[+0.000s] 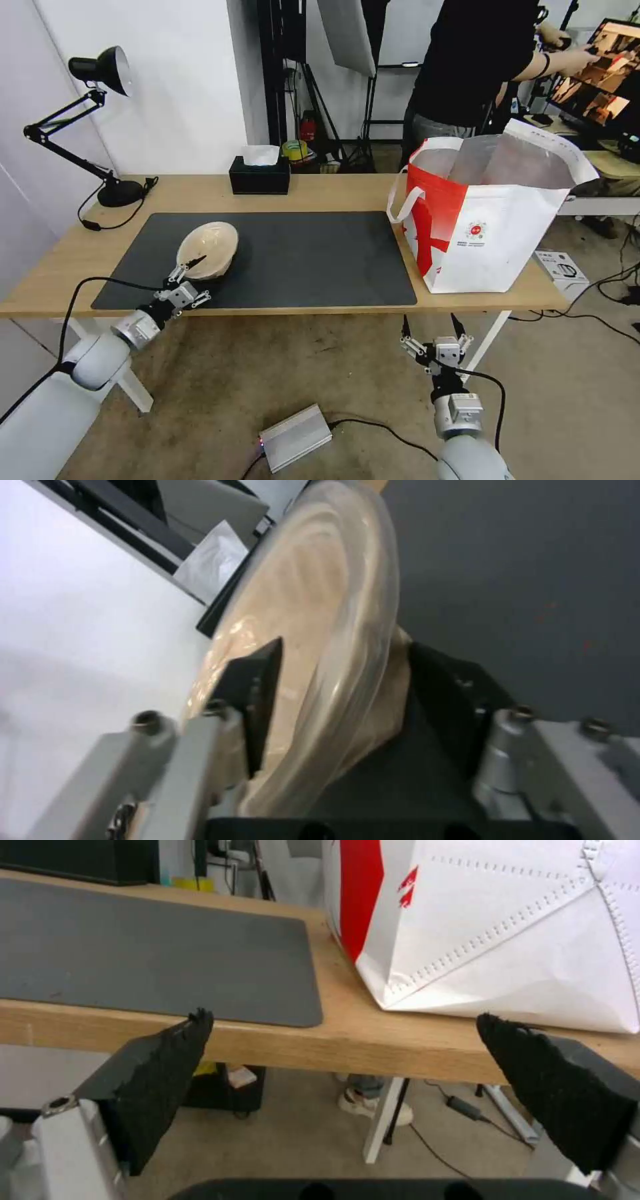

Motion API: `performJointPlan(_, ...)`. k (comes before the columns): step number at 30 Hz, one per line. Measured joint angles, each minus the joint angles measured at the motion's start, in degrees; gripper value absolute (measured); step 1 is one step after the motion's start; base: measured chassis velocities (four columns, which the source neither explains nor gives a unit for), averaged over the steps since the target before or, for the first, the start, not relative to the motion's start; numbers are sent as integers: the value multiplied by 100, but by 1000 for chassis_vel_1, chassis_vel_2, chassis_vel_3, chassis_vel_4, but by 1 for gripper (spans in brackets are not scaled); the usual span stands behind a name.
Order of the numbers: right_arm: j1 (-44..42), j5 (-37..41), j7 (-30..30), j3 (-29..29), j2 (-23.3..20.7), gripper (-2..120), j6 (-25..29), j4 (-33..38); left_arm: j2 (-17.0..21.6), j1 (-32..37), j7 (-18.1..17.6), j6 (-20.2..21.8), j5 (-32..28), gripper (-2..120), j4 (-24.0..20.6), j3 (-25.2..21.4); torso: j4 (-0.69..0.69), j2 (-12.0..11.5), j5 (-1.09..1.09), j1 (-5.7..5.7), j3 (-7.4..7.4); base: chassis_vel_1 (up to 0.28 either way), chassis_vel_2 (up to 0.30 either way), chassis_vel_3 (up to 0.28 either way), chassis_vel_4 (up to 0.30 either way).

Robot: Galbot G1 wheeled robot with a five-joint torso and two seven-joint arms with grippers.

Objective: Pick up the trash from the table and place it into the takeout bag.

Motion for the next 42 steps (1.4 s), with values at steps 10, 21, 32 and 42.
performJointPlan(10,42,-8,1,-20,24,100,3,-35,10,60,46,-35,-24,21,-14,-83,0,0,0,0,0,0,0,0,0)
performJointPlan(21,60,-12,6,-20,30,99,5,-85,3,53,58,-63,-31,0,11,-97,0,0,0,0,0,0,0,0,0)
performJointPlan(32,99,-15,12,-35,75,99,7,-79,120,46,202,-190,-38,0,-227,-237,0,0,0,0,0,0,0,0,0)
performJointPlan(42,112,-15,16,-38,84,99,-5,-16,370,-237,348,-242,-47,0,-533,-203,0,0,0,0,0,0,0,0,0)
